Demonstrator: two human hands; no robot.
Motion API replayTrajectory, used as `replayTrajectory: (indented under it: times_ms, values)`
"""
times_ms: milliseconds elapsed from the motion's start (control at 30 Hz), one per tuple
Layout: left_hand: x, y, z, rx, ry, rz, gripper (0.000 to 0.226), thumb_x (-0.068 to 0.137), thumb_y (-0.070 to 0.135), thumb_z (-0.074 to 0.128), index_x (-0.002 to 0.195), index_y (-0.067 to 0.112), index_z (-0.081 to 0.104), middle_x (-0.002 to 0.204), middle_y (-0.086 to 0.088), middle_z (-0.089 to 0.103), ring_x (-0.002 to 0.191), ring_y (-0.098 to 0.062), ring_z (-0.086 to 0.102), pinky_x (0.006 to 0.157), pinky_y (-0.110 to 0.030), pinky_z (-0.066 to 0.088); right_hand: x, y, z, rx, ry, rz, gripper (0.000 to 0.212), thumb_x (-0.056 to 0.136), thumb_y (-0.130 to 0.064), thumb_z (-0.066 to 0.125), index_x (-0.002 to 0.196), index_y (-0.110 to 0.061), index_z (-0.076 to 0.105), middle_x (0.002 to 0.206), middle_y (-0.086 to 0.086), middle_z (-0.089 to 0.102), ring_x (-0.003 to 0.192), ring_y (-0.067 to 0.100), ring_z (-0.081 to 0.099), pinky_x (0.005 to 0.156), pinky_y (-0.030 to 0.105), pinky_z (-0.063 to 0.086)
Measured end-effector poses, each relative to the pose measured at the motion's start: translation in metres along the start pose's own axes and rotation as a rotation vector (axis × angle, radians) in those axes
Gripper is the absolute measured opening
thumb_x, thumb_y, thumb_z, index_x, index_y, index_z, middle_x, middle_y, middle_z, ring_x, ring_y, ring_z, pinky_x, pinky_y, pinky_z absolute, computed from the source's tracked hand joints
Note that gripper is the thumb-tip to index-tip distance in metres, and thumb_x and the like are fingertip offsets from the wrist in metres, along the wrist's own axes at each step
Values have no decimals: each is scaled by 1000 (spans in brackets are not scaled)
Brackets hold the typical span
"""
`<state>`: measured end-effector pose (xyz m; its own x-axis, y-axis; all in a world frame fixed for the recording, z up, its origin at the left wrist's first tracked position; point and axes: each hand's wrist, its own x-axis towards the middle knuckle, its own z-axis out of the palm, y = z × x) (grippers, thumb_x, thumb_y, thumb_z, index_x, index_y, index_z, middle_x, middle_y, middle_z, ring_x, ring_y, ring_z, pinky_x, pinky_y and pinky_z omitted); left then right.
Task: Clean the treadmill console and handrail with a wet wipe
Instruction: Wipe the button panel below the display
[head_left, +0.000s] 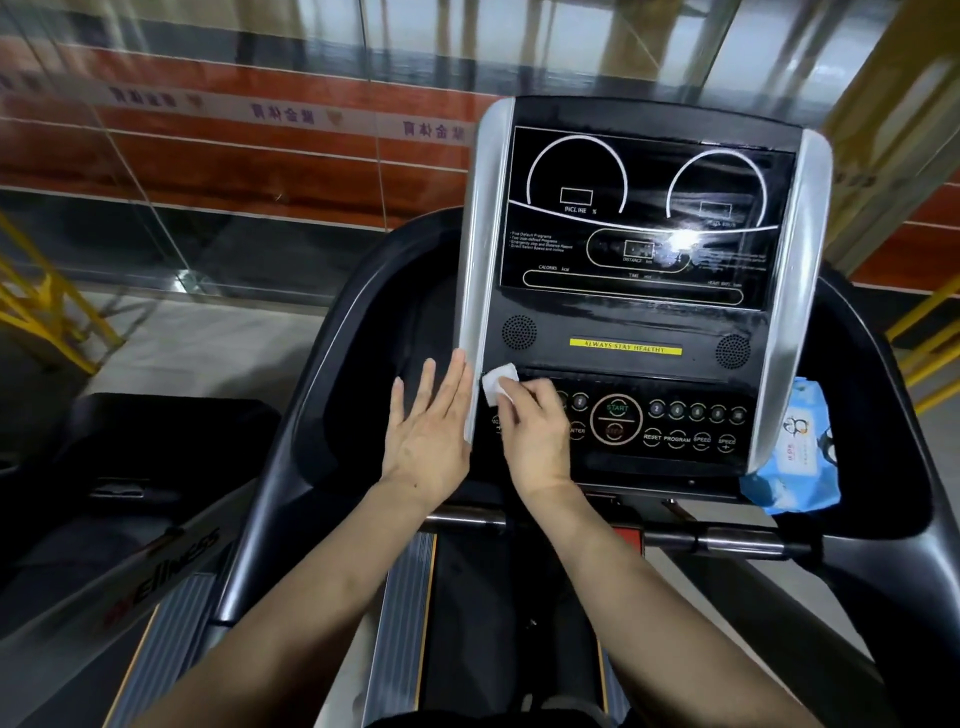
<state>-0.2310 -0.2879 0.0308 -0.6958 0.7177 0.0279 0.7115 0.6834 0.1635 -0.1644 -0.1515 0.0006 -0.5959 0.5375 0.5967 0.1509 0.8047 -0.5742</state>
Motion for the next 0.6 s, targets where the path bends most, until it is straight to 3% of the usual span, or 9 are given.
replayTrajectory:
  times_ms: [133,233,367,467,600]
  values:
    - [-2,-2,-2,5,-8,9,88,104,23,42,160,22,-26,165,9,-41,158,-24,-26,129,-58,-8,4,-16,11,2,-25,33,7,94,-10,69,96,-7,75,88,-2,54,80,17,55,71,26,52]
    - [-2,-3,-1,8,-12,15,93,102,21,44,159,21,-31,164,9,-43,157,-25,-27,128,-58,-9,3,5,-7,-91,69,46,7,93,-6,70,88,-4,76,86,2,58,81,21,55,74,28,51]
    - [-1,1,4,-19,5,2,97,101,19,47,158,19,-32,163,8,-46,158,-24,-25,130,-57,-6,-4,34,-38,-116,129,165,8,93,-1,68,97,-2,75,99,2,58,90,22,58,84,28,52]
    - [-1,4,6,-39,6,-6,98,101,20,48,159,19,-30,162,8,-46,159,-24,-23,130,-56,-5,0,25,-32,-111,62,139,13,92,-2,67,101,-6,75,102,4,60,92,22,60,85,26,52]
    - [0,1,8,-17,10,-6,95,101,21,47,160,20,-28,162,8,-47,159,-24,-21,129,-58,-4,11,-6,-6,-78,-164,122,30,103,-32,44,114,-18,68,109,-6,54,93,-1,43,82,17,42]
